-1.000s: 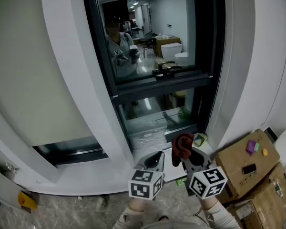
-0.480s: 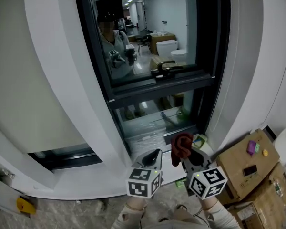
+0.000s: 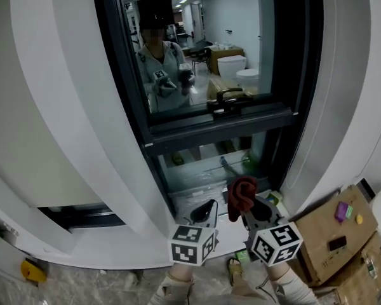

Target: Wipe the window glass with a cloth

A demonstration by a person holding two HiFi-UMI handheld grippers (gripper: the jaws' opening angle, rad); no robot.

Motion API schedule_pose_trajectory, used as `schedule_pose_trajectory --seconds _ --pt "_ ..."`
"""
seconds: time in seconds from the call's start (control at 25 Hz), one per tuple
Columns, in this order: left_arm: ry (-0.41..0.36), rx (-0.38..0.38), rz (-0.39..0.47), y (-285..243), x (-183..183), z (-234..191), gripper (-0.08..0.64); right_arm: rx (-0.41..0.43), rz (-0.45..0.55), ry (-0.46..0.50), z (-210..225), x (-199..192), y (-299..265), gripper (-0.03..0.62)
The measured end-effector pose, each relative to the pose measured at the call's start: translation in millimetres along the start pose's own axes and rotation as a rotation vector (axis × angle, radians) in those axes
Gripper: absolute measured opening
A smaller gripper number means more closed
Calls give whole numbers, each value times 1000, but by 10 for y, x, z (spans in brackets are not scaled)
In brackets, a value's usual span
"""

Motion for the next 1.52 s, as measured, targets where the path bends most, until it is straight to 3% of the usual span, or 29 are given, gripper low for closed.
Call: schedule_pose_trajectory --seconds 0.88,1.24,1.52 --pt "11 185 59 -1553 816 -517 5 191 41 33 1307 641 -1460 51" --pt "8 251 61 -1758 1015 -710 5 293 59 63 1437 872 -1882 51" --pt "10 296 68 -1719 1261 -915 5 369 108 129 1290 1409 -2315 51"
Point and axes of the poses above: the fingertips, and each gripper's own axes: y backward along the fingers, z to its right, x out of its top, the point moved 7 cm from there along y, backward along the fingers, and after that the axes turned 4 degrees about z, right-handed, at the moved point
